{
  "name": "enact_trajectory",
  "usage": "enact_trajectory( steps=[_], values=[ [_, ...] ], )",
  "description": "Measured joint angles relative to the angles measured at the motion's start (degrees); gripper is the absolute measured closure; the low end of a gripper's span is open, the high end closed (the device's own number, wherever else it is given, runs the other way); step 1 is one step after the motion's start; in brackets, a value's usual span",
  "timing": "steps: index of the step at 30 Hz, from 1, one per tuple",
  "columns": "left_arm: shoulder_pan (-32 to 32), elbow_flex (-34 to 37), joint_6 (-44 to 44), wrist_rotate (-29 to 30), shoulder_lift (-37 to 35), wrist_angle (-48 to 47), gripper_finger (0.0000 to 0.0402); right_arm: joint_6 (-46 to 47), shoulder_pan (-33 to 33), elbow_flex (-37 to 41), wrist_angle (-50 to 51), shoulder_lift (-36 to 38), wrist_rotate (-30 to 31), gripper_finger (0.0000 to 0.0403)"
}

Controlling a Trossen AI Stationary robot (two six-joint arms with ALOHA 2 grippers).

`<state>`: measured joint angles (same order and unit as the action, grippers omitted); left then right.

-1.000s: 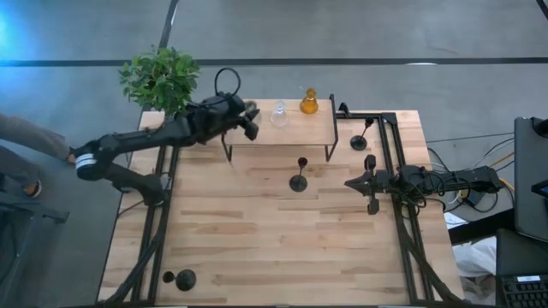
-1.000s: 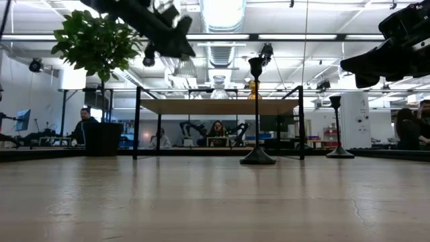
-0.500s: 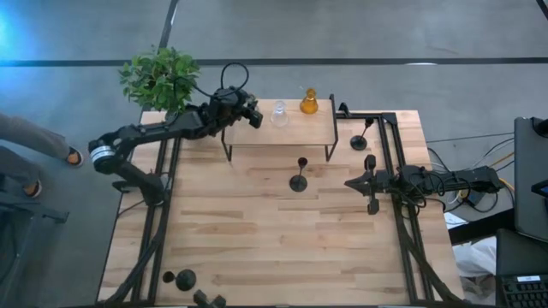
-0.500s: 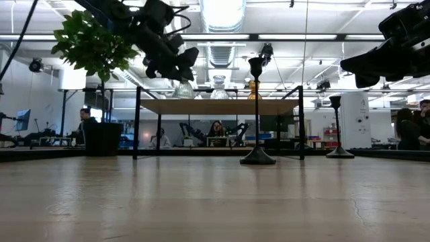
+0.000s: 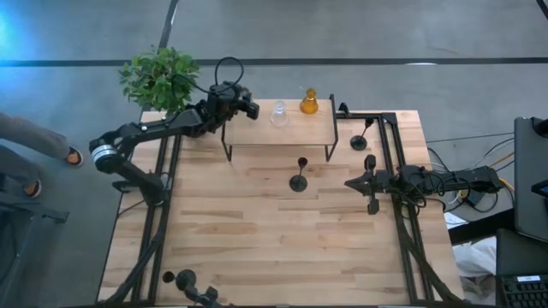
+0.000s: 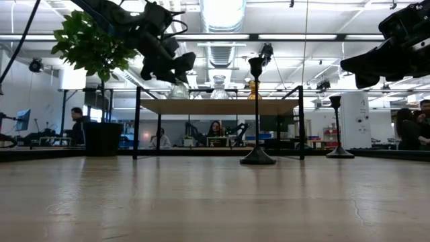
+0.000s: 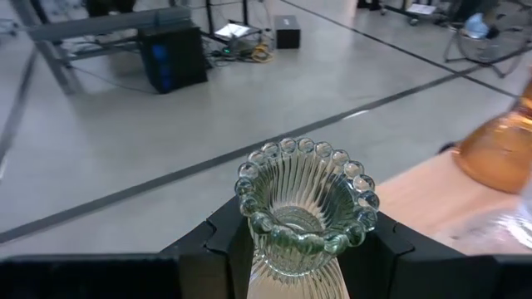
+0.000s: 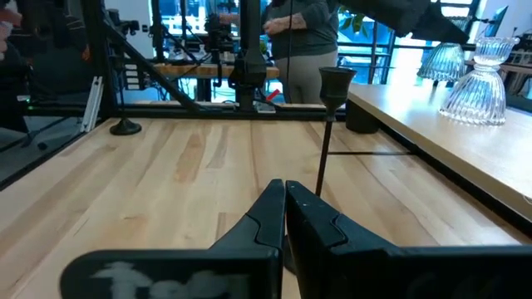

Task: Pick & Place candle stick holders
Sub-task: Put the green candle holder on the shelf

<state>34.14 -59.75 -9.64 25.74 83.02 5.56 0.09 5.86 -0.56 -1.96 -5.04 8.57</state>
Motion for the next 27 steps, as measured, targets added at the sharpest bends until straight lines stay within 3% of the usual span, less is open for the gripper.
enact_trajectory(
  steps=[14,27],
  values=[
    [1.15,2.56,-4.46,2.35,-0.02,0.68,0.0259,0.02,-0.01,0.0,0.0,0.0,0.01,0.0394],
    [1.33,5.74,-3.82,-3.43,-0.08,7.61,0.0259,-0.18,0.01,0.0,0.0,-0.02,0.01,0.0394]
  ],
)
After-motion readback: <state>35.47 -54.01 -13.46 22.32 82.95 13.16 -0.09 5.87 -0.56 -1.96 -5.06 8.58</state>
